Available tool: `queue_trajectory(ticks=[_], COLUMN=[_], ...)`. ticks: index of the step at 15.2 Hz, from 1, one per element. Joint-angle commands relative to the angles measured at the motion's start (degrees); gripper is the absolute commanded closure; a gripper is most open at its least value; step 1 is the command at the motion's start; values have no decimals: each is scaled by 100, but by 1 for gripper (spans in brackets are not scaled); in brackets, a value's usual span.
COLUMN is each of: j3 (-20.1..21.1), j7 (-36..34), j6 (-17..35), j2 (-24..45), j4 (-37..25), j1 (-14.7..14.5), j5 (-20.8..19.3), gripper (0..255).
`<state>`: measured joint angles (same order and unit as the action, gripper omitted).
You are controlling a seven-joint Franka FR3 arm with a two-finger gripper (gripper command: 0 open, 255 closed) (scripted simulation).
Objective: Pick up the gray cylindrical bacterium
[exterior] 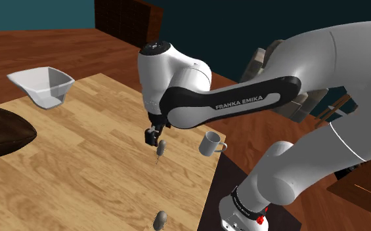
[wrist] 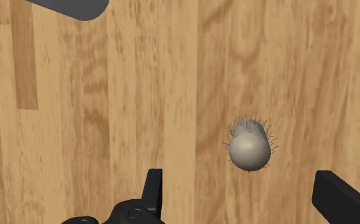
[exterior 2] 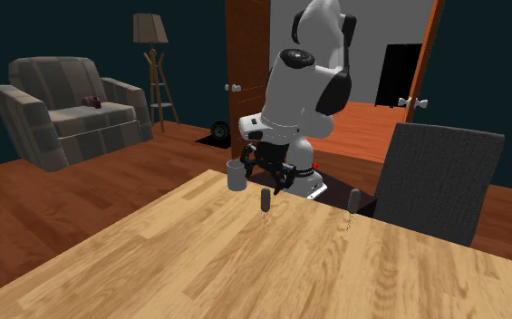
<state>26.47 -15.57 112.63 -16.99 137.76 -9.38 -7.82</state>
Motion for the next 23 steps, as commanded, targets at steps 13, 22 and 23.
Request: queue_trajectory(ticks=[13,22,23], j3=[191,156,144], j7=[-402,-282,-247], j6=[647,410,333], j2=[495,335,288], j4=[250,143,103], j1=[33,10,3], j5=[-281,-189,-163], gripper=[255,255,255])
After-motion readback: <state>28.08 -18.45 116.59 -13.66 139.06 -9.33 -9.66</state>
